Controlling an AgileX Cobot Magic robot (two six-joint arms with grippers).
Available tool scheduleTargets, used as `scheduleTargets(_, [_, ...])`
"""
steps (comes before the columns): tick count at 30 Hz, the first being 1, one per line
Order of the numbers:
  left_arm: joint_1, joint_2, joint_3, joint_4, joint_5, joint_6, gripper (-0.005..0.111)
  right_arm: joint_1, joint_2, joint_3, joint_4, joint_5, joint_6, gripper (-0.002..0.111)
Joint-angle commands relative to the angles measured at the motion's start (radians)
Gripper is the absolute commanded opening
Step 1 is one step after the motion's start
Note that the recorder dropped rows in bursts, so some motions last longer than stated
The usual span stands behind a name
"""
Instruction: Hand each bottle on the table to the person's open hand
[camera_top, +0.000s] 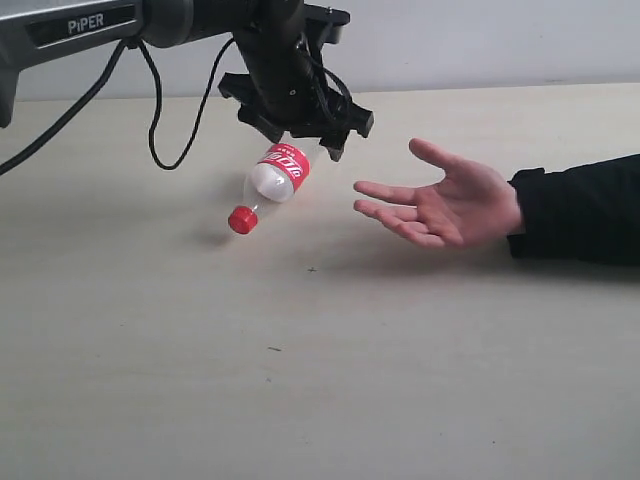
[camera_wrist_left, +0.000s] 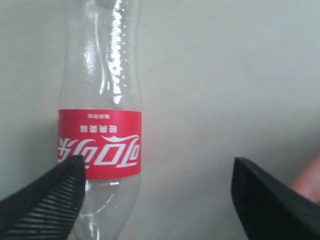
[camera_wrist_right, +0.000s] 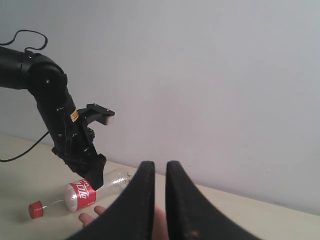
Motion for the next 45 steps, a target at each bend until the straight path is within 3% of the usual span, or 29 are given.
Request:
scheduleTargets(1, [0.006, 0.032, -0.02, 0.075, -0.02, -0.043, 0.081, -0.004, -0.004, 0.002, -0.001, -0.009, -0.009, 0.01])
scheduleTargets(26, [0.047, 0.188, -0.103, 0.078, -0.06, 0.031, 0.079, -0.004, -0.004, 0.002, -0.001, 0.005, -0.009, 0.01])
scheduleTargets(31, [0.047, 0.196, -0.103, 0.078, -0.048, 0.019, 0.059, -0.004, -0.004, 0.002, -0.001, 0.005, -0.009, 0.01])
scheduleTargets(34, [0.047, 0.189, -0.103, 0.08, -0.041, -0.01, 0.033, -0.004, -0.004, 0.002, -0.001, 0.005, -0.009, 0.01])
scheduleTargets(37, [0.047, 0.155, -0.103, 0.082, -0.007, -0.017, 0.0, -0.004, -0.004, 0.002, -0.001, 0.005, -0.009, 0.01])
scheduleTargets(45, [0.038, -0.063, -0.103, 0.086, 0.134, -0.161, 0.0, -0.004, -0.004, 0.002, -0.001, 0.005, -0.009, 0.01])
